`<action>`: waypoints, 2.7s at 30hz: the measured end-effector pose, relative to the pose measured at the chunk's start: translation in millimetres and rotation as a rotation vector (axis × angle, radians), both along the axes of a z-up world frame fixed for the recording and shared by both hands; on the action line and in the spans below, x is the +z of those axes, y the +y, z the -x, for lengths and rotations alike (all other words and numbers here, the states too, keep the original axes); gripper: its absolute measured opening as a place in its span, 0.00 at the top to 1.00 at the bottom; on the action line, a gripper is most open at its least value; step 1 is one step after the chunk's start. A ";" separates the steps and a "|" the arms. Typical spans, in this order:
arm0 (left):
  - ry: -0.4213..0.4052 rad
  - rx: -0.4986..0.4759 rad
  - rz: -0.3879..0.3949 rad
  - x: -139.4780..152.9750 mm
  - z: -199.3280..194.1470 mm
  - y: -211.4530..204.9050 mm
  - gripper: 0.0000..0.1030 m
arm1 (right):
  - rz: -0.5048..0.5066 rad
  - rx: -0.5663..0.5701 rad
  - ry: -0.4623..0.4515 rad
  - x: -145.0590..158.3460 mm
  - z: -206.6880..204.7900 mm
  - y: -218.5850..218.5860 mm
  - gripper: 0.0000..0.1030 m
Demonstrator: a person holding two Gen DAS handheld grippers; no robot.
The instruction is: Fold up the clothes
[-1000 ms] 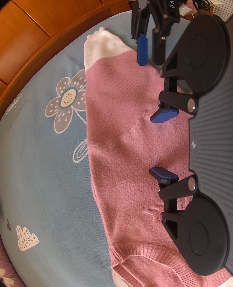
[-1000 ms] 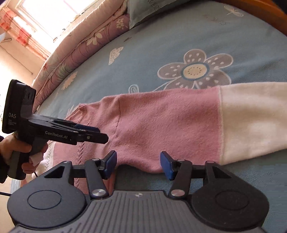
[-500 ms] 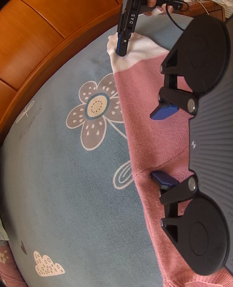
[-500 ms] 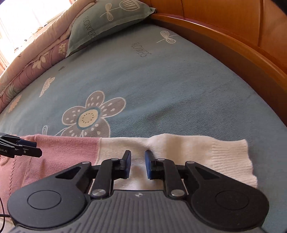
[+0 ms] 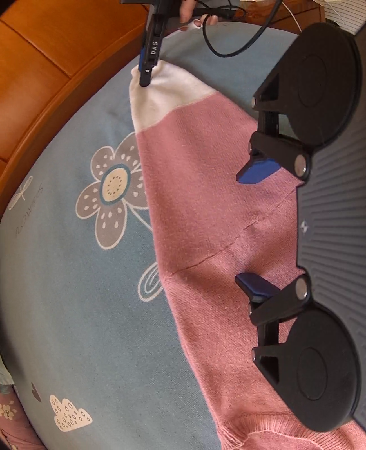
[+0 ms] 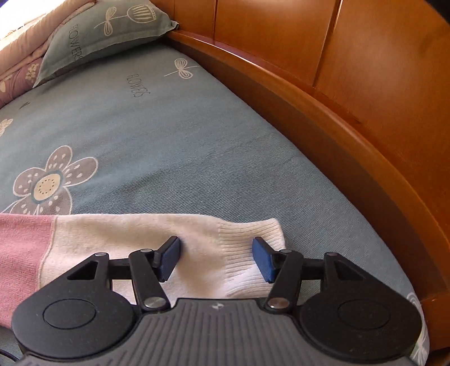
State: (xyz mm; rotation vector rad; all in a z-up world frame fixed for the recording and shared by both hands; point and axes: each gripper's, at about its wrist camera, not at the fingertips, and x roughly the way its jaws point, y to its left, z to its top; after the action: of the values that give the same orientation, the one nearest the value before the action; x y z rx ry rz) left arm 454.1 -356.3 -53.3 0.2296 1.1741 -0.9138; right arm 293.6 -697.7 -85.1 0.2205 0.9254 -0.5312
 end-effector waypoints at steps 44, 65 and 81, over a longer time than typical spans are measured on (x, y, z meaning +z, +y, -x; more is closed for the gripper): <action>-0.127 0.409 -0.218 -14.0 62.1 248.1 0.30 | -0.065 0.608 0.028 -5.6 -37.8 286.8 0.13; -0.114 0.561 -0.079 2.5 14.8 338.8 0.30 | -0.066 0.711 0.016 15.9 -90.7 394.2 0.10; -0.157 0.522 -0.026 -36.2 -94.7 330.2 0.17 | -0.090 0.640 -0.020 -11.0 -175.2 403.0 0.00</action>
State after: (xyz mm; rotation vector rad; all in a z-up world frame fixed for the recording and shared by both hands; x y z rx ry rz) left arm 548.9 -26.1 -89.5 0.0095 1.0297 -0.4143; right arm 468.8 -294.7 -96.2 0.0023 0.9409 0.1037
